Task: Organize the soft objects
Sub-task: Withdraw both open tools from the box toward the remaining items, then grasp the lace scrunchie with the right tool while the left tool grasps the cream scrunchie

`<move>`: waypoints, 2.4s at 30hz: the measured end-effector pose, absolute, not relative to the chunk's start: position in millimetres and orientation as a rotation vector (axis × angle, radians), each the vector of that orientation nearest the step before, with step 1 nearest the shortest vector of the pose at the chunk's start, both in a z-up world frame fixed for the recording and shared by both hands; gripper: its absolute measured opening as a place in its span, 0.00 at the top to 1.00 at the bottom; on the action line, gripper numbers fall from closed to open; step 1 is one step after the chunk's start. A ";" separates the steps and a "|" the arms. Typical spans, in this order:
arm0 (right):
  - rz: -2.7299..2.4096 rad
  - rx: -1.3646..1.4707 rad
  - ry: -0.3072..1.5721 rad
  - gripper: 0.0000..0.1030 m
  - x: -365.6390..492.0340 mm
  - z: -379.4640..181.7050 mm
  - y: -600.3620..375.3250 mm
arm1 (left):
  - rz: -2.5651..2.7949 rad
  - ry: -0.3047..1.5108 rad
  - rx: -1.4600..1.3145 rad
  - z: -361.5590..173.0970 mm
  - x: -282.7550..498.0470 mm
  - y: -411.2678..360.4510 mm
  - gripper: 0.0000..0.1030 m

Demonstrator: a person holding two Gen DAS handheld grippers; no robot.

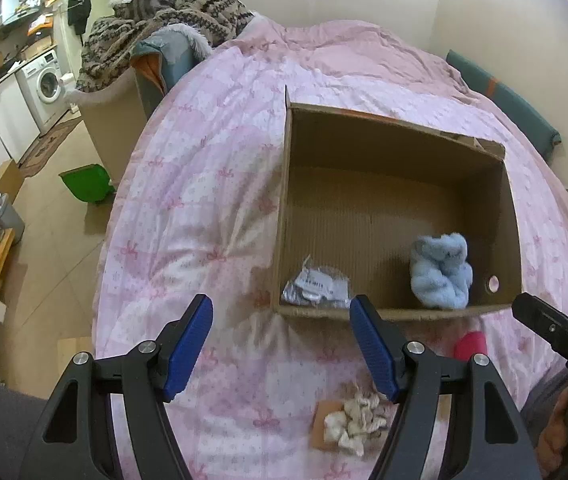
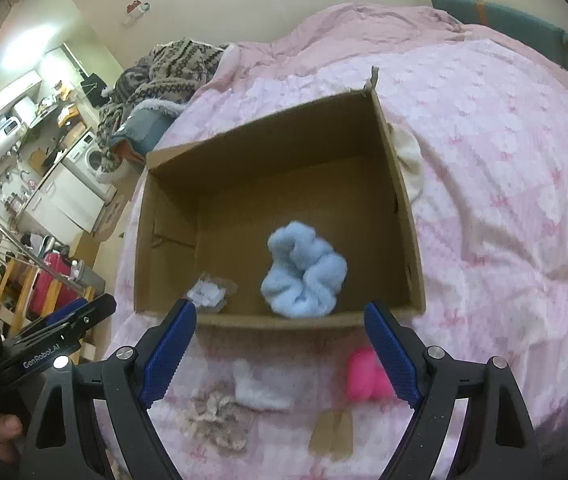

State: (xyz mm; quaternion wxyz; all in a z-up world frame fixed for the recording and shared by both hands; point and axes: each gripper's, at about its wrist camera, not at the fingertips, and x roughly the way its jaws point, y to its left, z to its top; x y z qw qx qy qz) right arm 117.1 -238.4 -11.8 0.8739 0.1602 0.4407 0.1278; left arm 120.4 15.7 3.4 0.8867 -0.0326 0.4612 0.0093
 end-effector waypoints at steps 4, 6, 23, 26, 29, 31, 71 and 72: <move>0.266 0.347 0.947 0.11 106.7 -16.4 -238.1 | 0.021 0.971 -0.068 1.4 109.6 13.5 0.34; 0.269 0.360 0.958 0.11 101.5 -18.1 -238.2 | 0.016 0.978 -0.071 -0.1 103.3 12.3 0.34; 0.307 0.508 1.141 0.11 98.8 -59.8 -231.8 | 0.121 1.034 -0.120 -25.5 93.7 27.3 0.34; 0.374 0.593 1.227 0.11 103.7 -78.0 -226.4 | 0.134 1.059 -0.144 -30.8 98.0 31.4 0.34; 0.469 0.657 1.324 0.13 105.7 -95.1 -208.0 | 0.157 1.077 -0.150 -36.2 102.2 33.7 0.34; 0.491 0.631 1.372 0.13 105.5 -102.9 -190.9 | 0.160 1.088 -0.156 -38.4 104.1 34.6 0.34; 0.436 0.703 1.271 0.86 95.9 -88.3 -211.8 | -0.133 1.446 -0.159 -105.5 76.3 -31.0 0.47; 0.432 0.708 1.270 0.86 97.0 -89.7 -214.0 | -0.138 1.461 -0.156 -110.0 75.4 -32.2 0.52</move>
